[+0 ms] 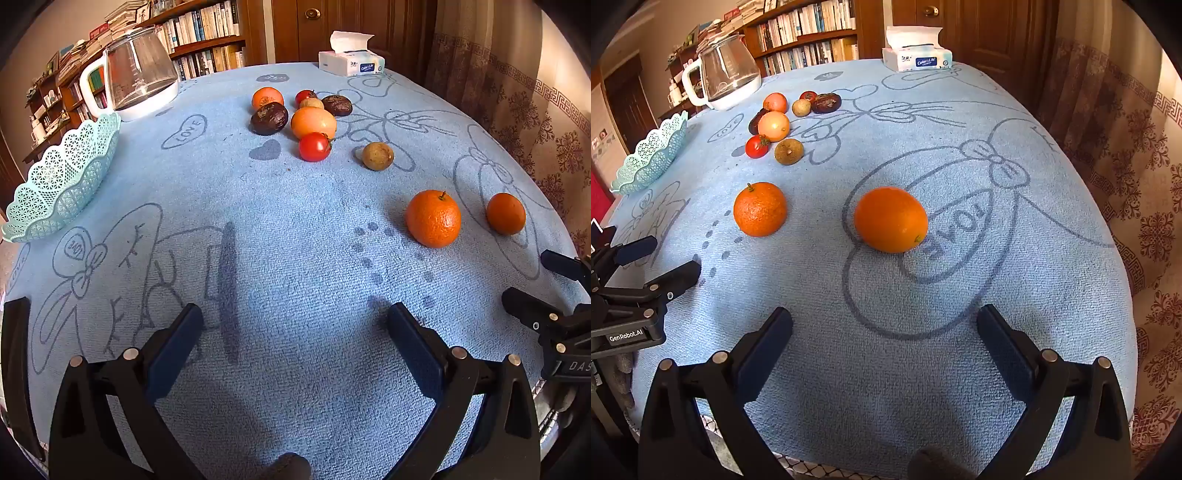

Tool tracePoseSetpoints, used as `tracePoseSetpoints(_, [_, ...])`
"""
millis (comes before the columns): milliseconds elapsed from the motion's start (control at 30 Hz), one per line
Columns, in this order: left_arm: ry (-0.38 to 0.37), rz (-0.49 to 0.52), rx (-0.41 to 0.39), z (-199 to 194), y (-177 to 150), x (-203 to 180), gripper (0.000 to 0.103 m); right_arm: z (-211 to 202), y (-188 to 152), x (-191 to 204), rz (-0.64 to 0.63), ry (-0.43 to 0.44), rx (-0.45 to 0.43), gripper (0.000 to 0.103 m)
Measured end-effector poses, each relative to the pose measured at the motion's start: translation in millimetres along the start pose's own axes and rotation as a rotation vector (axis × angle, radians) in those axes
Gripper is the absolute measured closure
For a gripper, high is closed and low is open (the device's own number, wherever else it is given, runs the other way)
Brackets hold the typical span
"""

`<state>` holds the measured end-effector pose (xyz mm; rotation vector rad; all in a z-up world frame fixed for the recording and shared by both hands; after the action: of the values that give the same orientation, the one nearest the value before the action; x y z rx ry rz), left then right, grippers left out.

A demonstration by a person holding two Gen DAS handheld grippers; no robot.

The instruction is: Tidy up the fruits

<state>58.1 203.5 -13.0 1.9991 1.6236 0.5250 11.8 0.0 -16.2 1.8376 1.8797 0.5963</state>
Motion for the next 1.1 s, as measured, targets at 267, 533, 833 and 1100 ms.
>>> tracePoseSetpoints(267, [-0.002,-0.002,0.001,-0.1,0.1,0.0,0.002,0.0,0.0,0.0,0.0,0.001,-0.001,0.005])
tracePoseSetpoints(533, [-0.003,-0.002,0.001,-0.1,0.1,-0.1,0.002,0.0,0.0,0.0,0.0,0.001,-0.001,0.005])
tracePoseSetpoints(833, [-0.005,-0.003,0.0,-0.5,0.4,-0.9,0.002,0.0,0.0,0.0,0.0,0.001,-0.001,0.005])
tracePoseSetpoints(1100, [-0.008,-0.005,0.0,-0.5,-0.6,0.0,0.002,0.0,0.0,-0.1,0.001,0.002,0.0,0.005])
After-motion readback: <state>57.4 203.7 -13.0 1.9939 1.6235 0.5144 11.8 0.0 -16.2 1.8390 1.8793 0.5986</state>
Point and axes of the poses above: each gripper's, at about its wrist camera, not at the fingertips, and z roughly the way its jaws point, x to its left, y to its top, the point moved 2 cm from there along z, roughly the way its jaws point, and after that the axes turned 6 degrees about -z, right-handed, at the moved point
